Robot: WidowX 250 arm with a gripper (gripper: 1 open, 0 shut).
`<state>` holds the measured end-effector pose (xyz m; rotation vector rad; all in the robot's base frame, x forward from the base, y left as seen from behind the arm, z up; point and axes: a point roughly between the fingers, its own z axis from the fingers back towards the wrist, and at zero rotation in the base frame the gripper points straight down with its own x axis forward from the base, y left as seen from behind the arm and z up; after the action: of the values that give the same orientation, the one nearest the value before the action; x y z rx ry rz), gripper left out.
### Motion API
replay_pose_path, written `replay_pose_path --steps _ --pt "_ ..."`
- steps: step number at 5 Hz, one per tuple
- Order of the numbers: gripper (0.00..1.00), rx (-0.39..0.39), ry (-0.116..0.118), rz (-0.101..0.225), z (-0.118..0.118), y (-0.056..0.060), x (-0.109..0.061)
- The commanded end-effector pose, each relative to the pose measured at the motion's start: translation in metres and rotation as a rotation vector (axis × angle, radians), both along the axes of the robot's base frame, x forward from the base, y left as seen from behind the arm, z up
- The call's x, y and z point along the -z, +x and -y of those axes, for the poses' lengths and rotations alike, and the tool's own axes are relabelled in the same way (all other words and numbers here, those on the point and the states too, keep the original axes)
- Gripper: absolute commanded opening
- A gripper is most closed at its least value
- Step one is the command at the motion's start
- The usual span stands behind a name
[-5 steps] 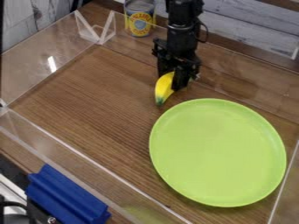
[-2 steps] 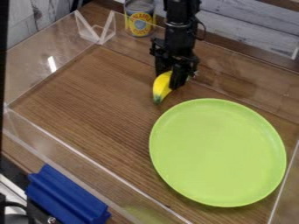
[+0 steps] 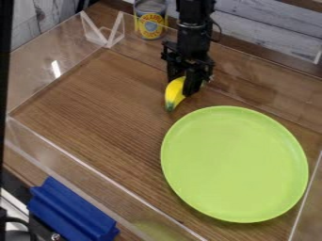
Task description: Put the banana in the green plate
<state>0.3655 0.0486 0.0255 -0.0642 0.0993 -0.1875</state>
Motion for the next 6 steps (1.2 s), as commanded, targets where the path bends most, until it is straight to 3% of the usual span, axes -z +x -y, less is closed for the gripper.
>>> replay_pose_path --steps 1,4,5,6 --pt "0.0 -0.019 0.018 0.064 -0.003 0.008 -0.029" --pt "0.0 -0.063 0.053 0.062 0.002 -0.003 -0.064" --pt "0.0 -0.09 0.075 0.079 0.009 -0.015 -0.091" --pt "0.0 -0.124 0.086 0.102 0.021 -0.035 -0.117"
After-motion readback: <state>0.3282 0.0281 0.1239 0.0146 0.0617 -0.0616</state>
